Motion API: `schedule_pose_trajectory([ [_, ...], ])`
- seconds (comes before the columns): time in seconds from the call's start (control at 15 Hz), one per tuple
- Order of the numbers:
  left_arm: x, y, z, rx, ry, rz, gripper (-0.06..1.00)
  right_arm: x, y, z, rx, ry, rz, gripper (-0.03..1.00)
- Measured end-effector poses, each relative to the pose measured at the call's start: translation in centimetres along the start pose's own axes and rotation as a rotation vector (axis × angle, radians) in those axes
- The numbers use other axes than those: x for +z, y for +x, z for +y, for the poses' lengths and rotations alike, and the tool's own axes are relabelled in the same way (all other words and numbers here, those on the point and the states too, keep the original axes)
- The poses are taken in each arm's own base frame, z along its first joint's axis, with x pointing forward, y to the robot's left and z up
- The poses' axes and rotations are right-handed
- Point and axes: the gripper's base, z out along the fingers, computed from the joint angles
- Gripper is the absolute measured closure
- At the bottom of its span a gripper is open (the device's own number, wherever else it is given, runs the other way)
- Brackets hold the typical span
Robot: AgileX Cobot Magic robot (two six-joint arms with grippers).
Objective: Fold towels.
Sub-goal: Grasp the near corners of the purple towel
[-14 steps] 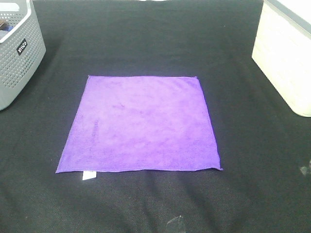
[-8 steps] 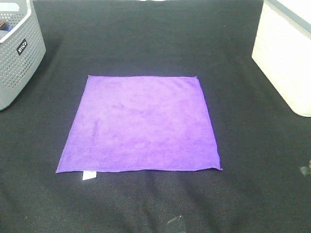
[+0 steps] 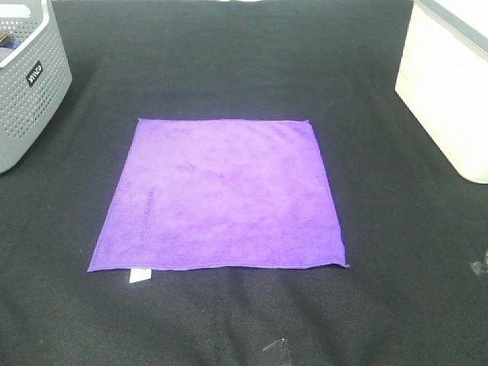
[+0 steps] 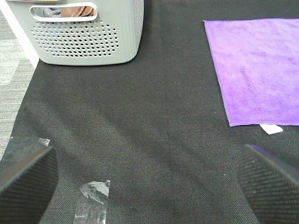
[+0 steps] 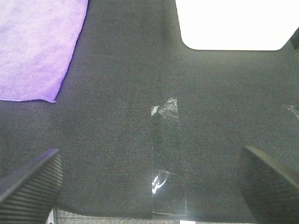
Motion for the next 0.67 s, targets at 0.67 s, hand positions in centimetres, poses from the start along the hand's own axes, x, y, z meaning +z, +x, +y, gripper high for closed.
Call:
schedule_pose_trajectory([
  [0.67, 0.00, 0.00, 0.00, 0.000, 0.000, 0.000, -0.04, 0.00, 0.00, 0.00, 0.000, 0.000, 0.000, 0.00],
])
